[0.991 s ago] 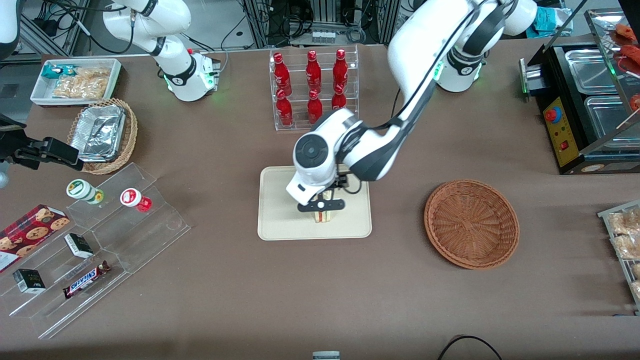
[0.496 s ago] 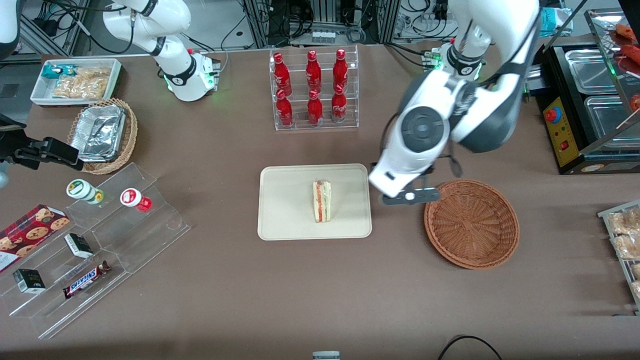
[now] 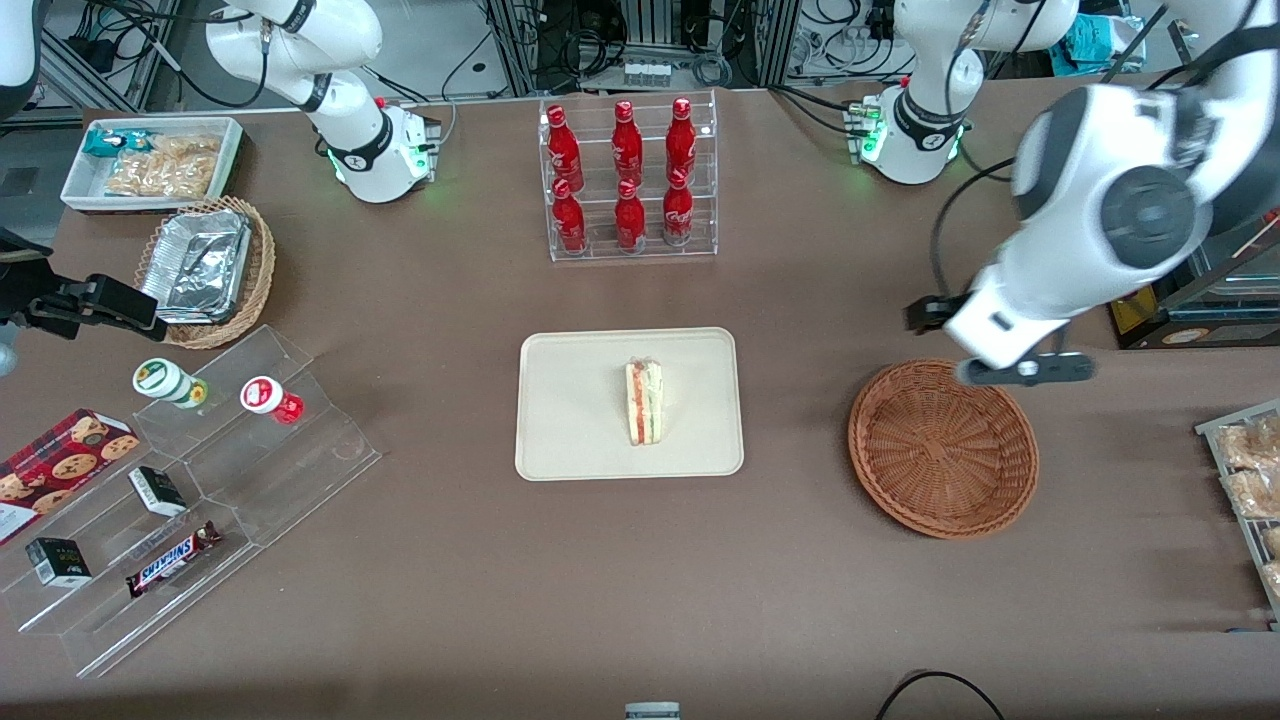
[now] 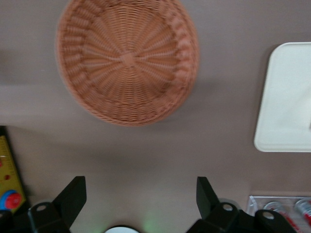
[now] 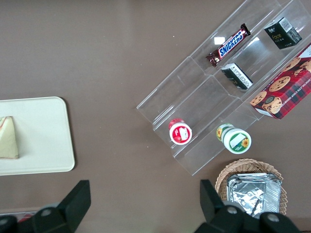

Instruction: Place sandwich from basket to tray

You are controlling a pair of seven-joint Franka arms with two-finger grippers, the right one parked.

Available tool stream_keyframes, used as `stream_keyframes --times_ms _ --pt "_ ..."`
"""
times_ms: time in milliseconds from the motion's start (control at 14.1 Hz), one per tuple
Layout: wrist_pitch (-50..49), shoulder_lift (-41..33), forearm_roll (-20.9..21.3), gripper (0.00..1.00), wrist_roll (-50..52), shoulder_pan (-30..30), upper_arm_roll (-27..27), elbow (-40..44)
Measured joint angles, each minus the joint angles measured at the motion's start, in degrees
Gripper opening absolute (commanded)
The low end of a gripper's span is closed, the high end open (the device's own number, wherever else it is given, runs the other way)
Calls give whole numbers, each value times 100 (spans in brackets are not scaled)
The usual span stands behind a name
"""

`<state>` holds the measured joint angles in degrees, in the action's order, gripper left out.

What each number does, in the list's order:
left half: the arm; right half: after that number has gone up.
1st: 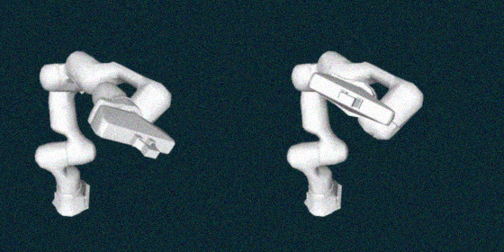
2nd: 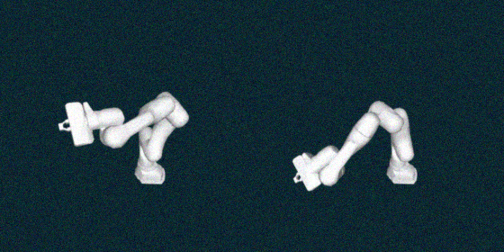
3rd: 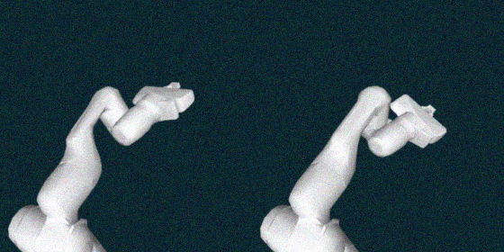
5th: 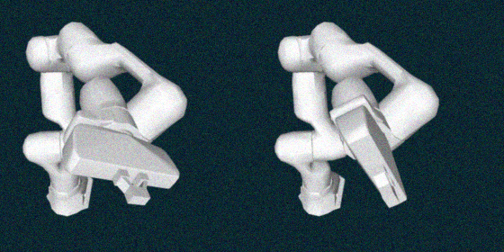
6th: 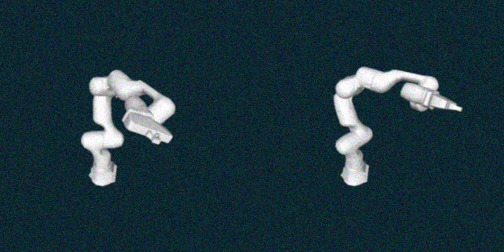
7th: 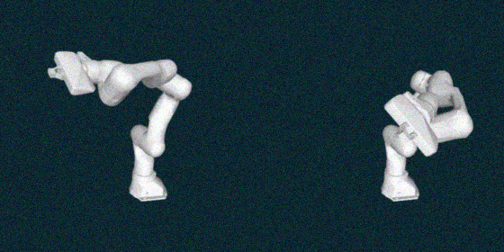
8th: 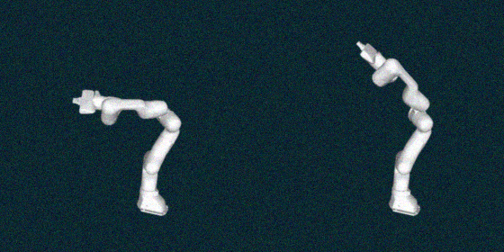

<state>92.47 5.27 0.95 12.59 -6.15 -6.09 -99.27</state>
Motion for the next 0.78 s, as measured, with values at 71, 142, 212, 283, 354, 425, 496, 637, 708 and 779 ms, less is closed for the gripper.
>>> stream_keyframes --times_ms 71,142,212,283,354,425,496,637,708,779 --pt "-23 -73 0 100 -192 180 2 -17" --pt "-24 -127 0 100 -340 316 4 -22" --pt "-22 -169 0 100 -416 395 4 -13" --pt "-19 -199 0 100 -436 418 3 27" --pt "-16 -221 0 100 -436 417 -5 106" --pt "-15 -240 0 100 -436 415 -19 216" --pt "-15 -262 0 100 -436 415 -26 321" --pt "-16 -322 0 100 -436 415 -28 499" --pt "-19 -356 0 100 -436 415 -29 573" --pt "-42 -388 0 100 -436 415 -31 652"
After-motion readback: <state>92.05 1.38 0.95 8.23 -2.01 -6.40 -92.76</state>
